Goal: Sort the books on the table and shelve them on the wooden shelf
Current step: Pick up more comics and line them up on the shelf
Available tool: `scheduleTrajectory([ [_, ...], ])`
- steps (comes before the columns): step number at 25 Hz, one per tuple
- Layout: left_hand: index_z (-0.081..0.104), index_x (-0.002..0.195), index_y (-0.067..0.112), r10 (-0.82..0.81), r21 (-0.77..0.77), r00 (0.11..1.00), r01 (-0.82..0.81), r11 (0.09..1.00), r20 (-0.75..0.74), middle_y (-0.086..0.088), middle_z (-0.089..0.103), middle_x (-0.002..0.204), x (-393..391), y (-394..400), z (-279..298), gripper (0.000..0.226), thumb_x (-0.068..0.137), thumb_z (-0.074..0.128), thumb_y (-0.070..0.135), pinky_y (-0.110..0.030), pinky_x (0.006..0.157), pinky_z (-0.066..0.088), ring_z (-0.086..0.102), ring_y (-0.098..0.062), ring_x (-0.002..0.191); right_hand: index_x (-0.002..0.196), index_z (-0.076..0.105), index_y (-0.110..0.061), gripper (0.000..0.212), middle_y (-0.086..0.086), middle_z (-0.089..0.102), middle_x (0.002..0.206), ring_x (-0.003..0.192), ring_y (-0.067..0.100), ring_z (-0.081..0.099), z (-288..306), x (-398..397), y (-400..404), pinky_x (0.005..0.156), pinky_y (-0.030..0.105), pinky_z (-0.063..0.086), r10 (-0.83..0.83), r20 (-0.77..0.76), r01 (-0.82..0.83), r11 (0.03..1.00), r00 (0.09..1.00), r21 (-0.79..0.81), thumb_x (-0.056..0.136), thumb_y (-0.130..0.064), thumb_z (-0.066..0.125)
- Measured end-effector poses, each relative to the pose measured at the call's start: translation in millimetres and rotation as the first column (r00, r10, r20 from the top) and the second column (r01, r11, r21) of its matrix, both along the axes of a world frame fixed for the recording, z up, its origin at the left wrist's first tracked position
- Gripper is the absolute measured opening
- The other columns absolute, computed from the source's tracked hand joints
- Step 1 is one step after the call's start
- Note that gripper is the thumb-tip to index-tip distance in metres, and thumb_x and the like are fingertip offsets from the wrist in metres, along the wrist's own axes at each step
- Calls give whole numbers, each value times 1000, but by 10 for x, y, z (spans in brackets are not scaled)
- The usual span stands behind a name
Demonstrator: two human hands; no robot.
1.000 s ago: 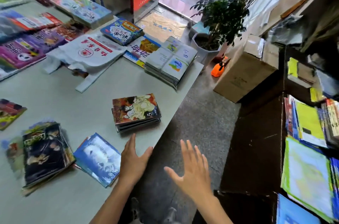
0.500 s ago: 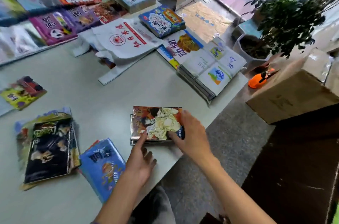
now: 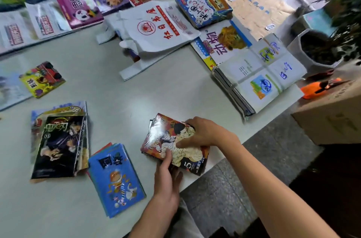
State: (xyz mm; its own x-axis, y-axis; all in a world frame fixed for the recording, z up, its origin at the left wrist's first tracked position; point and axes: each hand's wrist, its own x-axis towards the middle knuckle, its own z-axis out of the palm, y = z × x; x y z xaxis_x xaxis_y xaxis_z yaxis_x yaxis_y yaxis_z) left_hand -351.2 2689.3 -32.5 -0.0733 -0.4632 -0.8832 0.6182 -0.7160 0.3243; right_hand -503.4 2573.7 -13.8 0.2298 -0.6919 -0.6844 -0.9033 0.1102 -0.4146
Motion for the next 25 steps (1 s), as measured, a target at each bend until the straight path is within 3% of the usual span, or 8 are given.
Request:
scheduleTrajectory([
  [5, 61, 133, 16, -2, -34, 1000, 1, 999, -16, -11, 72, 124, 25, 6, 2, 57, 85, 67, 45, -46, 103, 49, 68, -30, 115, 133, 56, -27, 89, 3, 51, 130, 121, 26, 46, -153, -88, 287, 99, 43, 44, 10, 12, -8, 992, 1000, -127, 68, -88, 58],
  [8, 63, 129, 15, -5, -28, 999, 6, 1000, 52, -11, 74, 118, 25, -9, 21, 56, 81, 71, 44, -41, 89, 55, 71, -29, 108, 129, 60, -23, 76, 4, 52, 136, 125, 28, 46, -231, -81, 238, 100, 45, 42, 3, 83, 11, 986, 997, -169, 82, -81, 47],
  [11, 66, 120, 12, 24, -7, 993, -24, 1000, 118, -10, 77, 108, 79, 29, 8, 56, 74, 78, 41, -34, 72, 59, 75, -27, 98, 123, 58, -24, 68, 1, 63, 119, 107, 25, 57, -280, -19, 169, 91, 43, 46, -219, 218, 239, 969, 951, -68, 93, -76, 27],
  [13, 65, 121, 13, 35, -3, 990, -35, 999, 133, -8, 78, 105, 172, 42, 3, 59, 72, 79, 41, -33, 70, 58, 76, -27, 95, 126, 58, -20, 65, 3, 63, 121, 110, 25, 57, -313, -28, 156, 91, 36, 41, -330, 221, 335, 942, 918, 14, 100, -67, 21],
  [16, 60, 123, 15, 29, -8, 992, -28, 1000, 122, -10, 79, 101, 331, 79, -28, 60, 71, 79, 38, -35, 60, 60, 77, -28, 88, 125, 60, -18, 48, 8, 61, 128, 111, 29, 60, -417, -79, 255, 94, 41, 48, -241, 109, 246, 968, 964, -40, 101, -55, 39],
  [18, 59, 124, 17, 28, 9, 995, -29, 1000, 100, -14, 78, 102, 427, 112, -43, 60, 72, 79, 37, -40, 58, 61, 77, -32, 86, 141, 49, -27, 61, 5, 54, 139, 120, 31, 53, -462, -55, 364, 98, 43, 46, -164, -23, 162, 983, 986, -90, 90, -60, 54],
  [21, 57, 130, 18, -18, 22, 996, 16, 1000, 84, -18, 73, 115, 532, 120, -84, 62, 76, 77, 40, -50, 70, 61, 73, -39, 98, 146, 39, -29, 74, 8, 47, 146, 131, 33, 42, -573, 24, 537, 103, 49, 36, -162, -174, 139, 981, 971, -138, 83, -64, 54],
  [25, 55, 133, 10, -44, -16, 997, 45, 999, 67, -20, 73, 114, 593, 130, -112, 67, 75, 76, 37, -47, 69, 61, 73, -39, 99, 142, 46, -25, 73, 10, 40, 147, 139, 31, 36, -645, 1, 578, 114, 48, 28, -174, -89, 151, 964, 981, -218, 82, -64, 59],
])
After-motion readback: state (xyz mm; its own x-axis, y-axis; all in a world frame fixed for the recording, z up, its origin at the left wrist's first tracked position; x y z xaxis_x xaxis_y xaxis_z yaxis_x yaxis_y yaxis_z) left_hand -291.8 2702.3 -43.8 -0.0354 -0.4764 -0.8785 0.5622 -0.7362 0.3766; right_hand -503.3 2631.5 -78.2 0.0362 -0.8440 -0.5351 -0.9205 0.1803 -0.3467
